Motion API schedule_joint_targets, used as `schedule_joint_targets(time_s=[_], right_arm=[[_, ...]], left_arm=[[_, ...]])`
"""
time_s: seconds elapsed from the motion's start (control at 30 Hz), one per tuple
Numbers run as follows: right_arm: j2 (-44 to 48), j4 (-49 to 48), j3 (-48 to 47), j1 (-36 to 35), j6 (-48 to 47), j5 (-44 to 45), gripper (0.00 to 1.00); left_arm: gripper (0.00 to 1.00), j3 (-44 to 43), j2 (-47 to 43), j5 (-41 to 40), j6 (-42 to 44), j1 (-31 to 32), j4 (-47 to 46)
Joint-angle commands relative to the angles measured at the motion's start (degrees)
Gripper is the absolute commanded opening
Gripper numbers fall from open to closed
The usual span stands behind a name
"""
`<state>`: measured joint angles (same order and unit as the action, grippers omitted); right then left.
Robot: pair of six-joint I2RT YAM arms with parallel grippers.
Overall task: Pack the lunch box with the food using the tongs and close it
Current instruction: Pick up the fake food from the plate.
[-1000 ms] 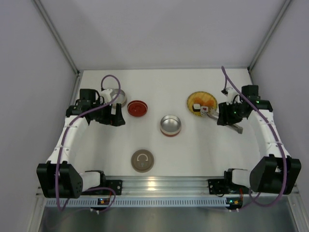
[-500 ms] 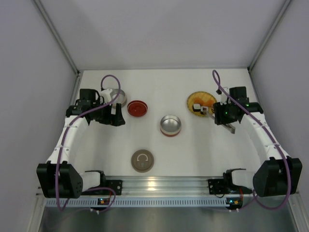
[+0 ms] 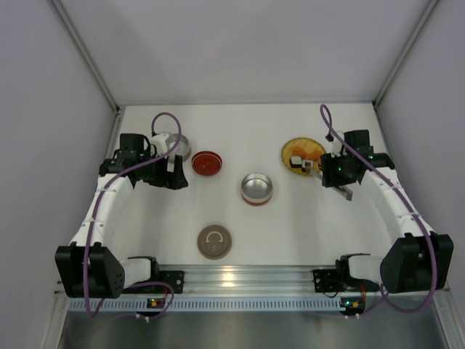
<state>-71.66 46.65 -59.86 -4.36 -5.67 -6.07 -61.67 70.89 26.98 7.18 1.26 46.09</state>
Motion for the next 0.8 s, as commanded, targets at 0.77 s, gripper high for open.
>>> schedule_joint_targets(time_s=[0.77], right_arm=[[-4.3,-6.0,-1.7,-4.7,5.2,4.8,0.47]], left_arm=[[0.98,0.5,0.0,-0.2,-0.2,0.1,-3.9]])
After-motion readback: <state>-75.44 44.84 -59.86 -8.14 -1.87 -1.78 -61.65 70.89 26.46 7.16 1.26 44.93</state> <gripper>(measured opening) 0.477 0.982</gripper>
